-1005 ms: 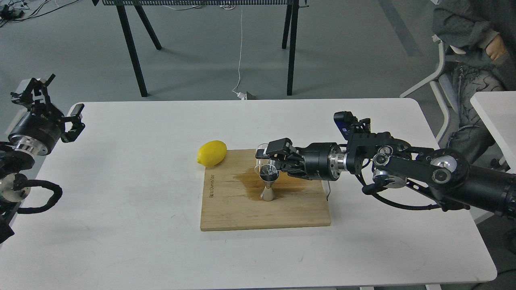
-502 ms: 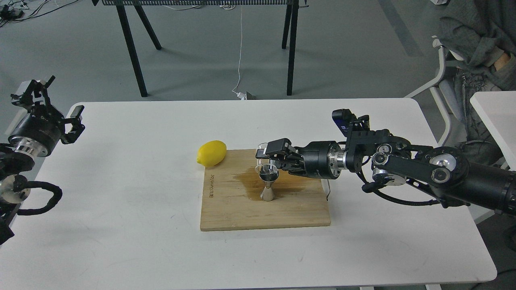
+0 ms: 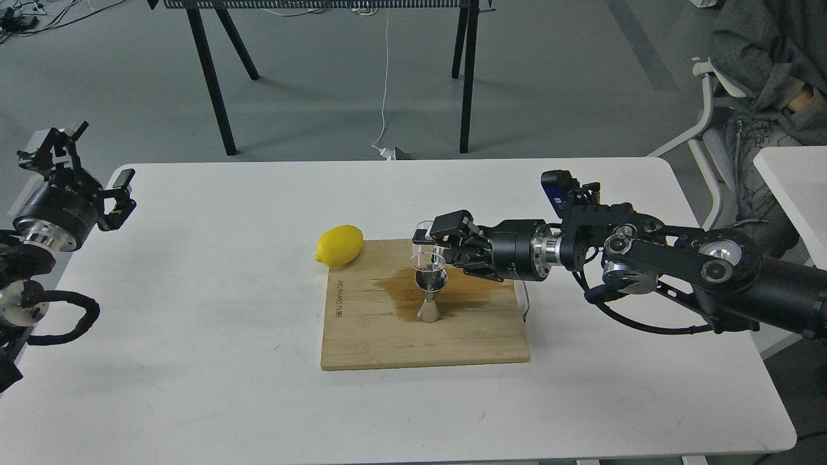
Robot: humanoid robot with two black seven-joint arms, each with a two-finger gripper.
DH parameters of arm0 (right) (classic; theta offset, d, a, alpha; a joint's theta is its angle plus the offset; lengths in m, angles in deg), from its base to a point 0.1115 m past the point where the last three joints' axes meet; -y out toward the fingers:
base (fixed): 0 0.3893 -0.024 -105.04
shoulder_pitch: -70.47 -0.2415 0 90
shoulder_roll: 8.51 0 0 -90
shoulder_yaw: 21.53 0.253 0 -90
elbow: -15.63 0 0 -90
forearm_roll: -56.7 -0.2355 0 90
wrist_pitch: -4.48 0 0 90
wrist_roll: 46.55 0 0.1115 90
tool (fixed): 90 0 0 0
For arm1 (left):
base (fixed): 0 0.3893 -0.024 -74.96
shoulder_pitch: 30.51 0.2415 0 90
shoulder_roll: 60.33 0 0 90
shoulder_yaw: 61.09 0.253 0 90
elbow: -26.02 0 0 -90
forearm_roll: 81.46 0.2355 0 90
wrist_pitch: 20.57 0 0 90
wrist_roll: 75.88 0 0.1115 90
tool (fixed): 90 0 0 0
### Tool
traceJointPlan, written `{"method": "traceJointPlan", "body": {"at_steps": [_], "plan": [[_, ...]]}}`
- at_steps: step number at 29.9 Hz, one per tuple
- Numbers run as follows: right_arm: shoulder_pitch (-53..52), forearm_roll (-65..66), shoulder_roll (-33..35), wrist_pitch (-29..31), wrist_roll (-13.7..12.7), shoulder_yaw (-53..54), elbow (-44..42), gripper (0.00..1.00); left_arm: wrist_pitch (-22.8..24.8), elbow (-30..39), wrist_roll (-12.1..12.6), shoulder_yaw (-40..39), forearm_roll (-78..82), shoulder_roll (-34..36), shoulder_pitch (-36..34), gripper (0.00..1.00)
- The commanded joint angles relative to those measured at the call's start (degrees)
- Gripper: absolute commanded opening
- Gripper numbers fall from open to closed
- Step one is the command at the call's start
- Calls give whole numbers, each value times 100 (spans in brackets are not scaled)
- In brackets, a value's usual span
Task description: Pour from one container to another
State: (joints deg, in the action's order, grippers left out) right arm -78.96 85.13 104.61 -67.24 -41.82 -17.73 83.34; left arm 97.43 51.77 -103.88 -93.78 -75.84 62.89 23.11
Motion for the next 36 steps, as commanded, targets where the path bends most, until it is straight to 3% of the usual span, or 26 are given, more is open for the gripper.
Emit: {"method": "traceJointPlan", "body": {"at_steps": [1,9,18,26,36], "plan": [[45,-416,105,53,19,174,14,44,0,0,0,8,0,9,0,100],[694,-1207,325,430,46,788,-4,44,0,0,0,8,0,9,0,100],[2486,-2376,361,972,72,2712,-56,44,0,0,0,26,0,-9,9,100],[3981,-3518,18,972,107,4286,-240,43,0,0,0,34,0,-79,9,100],[4818,-4899,-71,972,169,4789,-952,44,0,0,0,52,0,-88,70,100]]}}
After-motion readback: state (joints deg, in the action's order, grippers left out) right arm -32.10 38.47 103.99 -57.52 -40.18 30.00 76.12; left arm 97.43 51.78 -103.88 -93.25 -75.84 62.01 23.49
